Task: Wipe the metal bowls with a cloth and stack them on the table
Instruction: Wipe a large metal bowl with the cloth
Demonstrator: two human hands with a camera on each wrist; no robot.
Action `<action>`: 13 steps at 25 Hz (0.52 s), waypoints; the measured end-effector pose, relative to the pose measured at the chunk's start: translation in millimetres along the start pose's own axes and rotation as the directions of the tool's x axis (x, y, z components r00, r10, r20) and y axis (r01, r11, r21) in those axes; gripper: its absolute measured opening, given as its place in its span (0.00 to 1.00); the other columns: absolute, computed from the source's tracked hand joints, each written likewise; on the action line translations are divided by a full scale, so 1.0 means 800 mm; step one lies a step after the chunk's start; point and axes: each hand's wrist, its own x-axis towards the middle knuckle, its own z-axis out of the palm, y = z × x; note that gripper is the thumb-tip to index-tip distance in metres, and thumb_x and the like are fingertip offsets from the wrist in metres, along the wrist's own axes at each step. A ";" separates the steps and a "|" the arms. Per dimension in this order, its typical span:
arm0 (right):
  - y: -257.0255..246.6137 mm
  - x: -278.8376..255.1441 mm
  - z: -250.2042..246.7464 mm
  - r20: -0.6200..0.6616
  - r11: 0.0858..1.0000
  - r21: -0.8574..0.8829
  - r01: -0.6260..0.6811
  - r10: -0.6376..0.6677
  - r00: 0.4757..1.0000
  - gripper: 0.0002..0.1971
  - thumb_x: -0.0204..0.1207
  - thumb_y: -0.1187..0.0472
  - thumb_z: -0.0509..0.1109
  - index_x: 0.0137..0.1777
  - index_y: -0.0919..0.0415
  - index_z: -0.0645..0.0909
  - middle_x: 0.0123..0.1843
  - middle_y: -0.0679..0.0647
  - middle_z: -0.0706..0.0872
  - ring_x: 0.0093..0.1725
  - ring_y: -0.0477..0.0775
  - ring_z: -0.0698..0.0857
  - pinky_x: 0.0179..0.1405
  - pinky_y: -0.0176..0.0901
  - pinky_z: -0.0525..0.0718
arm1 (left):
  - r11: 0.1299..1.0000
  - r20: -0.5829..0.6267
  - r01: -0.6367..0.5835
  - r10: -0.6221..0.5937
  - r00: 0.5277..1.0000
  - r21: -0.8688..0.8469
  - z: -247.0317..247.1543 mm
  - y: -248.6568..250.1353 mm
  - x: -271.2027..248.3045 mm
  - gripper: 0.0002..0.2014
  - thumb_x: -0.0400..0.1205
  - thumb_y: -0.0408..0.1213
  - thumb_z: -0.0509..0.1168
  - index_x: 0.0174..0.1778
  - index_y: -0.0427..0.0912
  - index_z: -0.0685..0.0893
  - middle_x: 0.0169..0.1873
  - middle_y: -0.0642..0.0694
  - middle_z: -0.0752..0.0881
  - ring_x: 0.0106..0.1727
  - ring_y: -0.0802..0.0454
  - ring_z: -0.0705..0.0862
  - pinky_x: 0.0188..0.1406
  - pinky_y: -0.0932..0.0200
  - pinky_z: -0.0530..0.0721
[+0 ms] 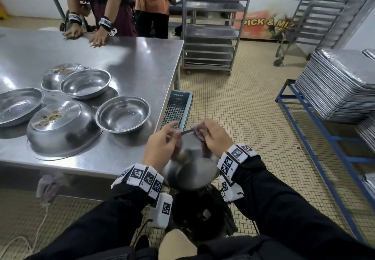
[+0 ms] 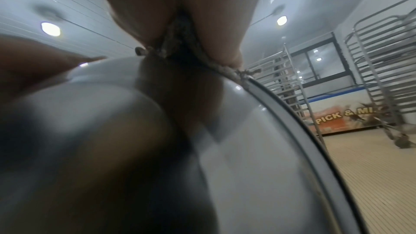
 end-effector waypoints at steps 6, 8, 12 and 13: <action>-0.017 0.004 0.008 -0.030 0.997 -0.008 0.072 -0.072 0.997 0.07 0.82 0.66 0.61 0.56 0.65 0.79 0.49 0.51 0.79 0.50 0.48 0.76 0.54 0.44 0.78 | 0.990 -0.049 -0.028 0.035 0.998 0.137 -0.003 0.006 0.003 0.07 0.84 0.38 0.65 0.47 0.42 0.88 0.35 0.48 0.88 0.39 0.47 0.84 0.41 0.55 0.78; -0.015 -0.001 0.013 -0.227 0.999 -0.029 0.025 -0.031 0.973 0.12 0.83 0.60 0.59 0.62 0.62 0.79 0.56 0.52 0.80 0.56 0.47 0.77 0.60 0.44 0.78 | 0.991 -0.077 0.041 -0.031 0.997 0.131 -0.004 0.006 0.008 0.07 0.85 0.38 0.64 0.46 0.44 0.87 0.33 0.50 0.86 0.39 0.48 0.83 0.40 0.54 0.78; -0.033 -0.023 0.044 -0.388 0.994 -0.103 0.026 -0.064 0.919 0.21 0.83 0.49 0.55 0.69 0.58 0.78 0.66 0.55 0.76 0.66 0.53 0.76 0.68 0.48 0.77 | 0.996 -0.127 0.084 -0.082 0.989 0.016 0.000 0.019 0.016 0.08 0.85 0.36 0.62 0.45 0.43 0.86 0.33 0.52 0.84 0.40 0.48 0.81 0.40 0.56 0.75; -0.037 -0.026 0.052 -0.374 0.987 -0.152 0.045 -0.099 0.922 0.22 0.83 0.48 0.54 0.69 0.58 0.78 0.67 0.55 0.77 0.67 0.54 0.76 0.69 0.49 0.75 | 0.996 -0.127 0.087 -0.084 0.988 0.020 -0.001 0.023 0.017 0.08 0.85 0.37 0.61 0.44 0.45 0.85 0.33 0.53 0.85 0.39 0.49 0.81 0.40 0.56 0.75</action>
